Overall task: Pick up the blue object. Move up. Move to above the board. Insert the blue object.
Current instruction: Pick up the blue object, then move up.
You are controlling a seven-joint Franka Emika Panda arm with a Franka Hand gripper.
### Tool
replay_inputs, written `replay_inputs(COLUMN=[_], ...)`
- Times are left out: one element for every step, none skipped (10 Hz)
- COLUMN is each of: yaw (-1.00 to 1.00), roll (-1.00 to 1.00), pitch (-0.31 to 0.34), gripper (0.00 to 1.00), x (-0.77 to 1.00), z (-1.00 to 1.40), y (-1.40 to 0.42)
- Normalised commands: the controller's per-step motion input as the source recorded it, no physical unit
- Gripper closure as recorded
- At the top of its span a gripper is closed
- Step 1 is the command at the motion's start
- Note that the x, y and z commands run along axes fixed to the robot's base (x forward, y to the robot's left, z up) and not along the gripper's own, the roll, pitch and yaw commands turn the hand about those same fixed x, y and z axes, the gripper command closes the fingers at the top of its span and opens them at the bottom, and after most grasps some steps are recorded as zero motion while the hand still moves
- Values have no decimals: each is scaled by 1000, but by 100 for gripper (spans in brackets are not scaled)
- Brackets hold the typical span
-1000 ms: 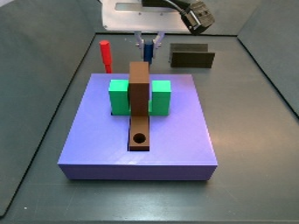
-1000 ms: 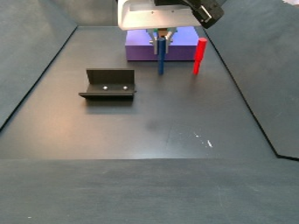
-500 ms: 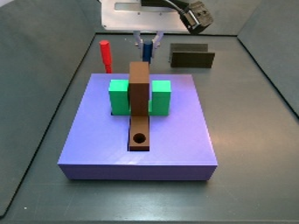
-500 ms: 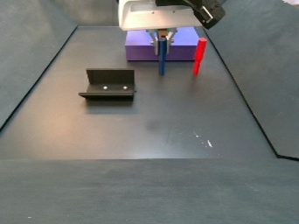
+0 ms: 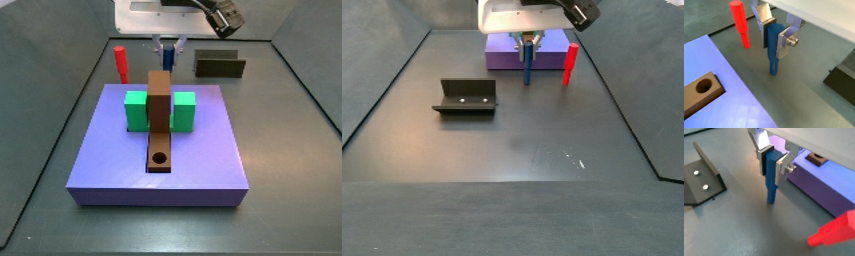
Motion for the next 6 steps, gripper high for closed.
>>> replay_inputs(yaw=[0,0,0,0,0,25], roll=[0,0,0,0,0,1], pitch=[0,0,0,0,0,0], gripper=[100,100,100,100,100,100], x=[0,0,0,0,0,14], z=[0,0,0,0,833,834], y=[0,0,0,0,0,14])
